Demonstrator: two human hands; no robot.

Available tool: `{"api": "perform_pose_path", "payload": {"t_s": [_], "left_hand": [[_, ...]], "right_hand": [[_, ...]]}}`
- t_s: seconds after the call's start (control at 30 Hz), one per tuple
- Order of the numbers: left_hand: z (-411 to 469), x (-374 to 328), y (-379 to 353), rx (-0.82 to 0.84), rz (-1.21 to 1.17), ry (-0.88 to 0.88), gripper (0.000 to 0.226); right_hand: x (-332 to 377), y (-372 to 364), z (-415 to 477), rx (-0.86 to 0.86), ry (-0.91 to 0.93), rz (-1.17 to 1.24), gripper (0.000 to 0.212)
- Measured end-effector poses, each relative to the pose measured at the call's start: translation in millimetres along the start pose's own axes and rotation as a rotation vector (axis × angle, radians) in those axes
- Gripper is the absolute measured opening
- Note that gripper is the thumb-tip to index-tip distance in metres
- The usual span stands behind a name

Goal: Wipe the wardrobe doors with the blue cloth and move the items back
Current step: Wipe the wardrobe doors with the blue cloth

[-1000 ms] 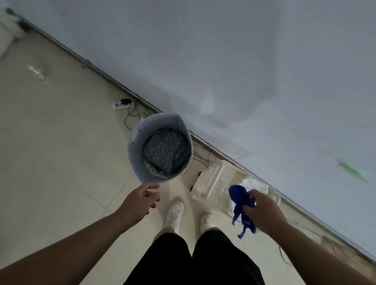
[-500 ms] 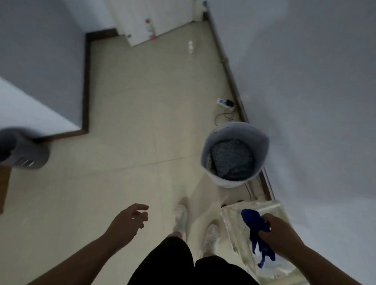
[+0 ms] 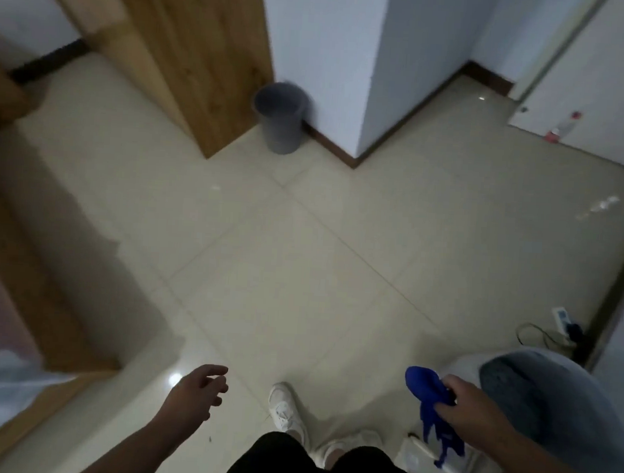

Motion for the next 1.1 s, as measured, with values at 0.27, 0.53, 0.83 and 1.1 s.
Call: {"api": "perform_pose_path", "payload": {"t_s": [0.27,0.53,0.83,1.1], "left_hand": [[-7.3,70.3,94.2,-0.115,-0.292,0.062,0.018],[15.2,65.2,157.0,-0.235,-0.371,0.108,0.022],[46.4,27.5,230.8,-0.362,-0.502,0.168,0.019],[67.9,56.2,269.9,-0.369,-0.618,0.313,0.019]], "right_hand": [[161.4,21.7,54.3,0.044,0.085,-0.179,0.007],[271.0,36.5,117.2,0.201,0.132,-0.419,0.001],[437.4,107.9,207.9,0.172,0.218,-0.641,0.003],[706.6,124.8,250.1,0.043,0.497,-0.593,0.010]]}}
Point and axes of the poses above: each hand's wrist, its own z-axis towards the middle knuckle, its own y-axis out of the back of the hand, x = y × z, the point moved 9 cm from there along z, towards the middle knuckle, and after that the axes turned 9 degrees about x, right-handed, at the moved point
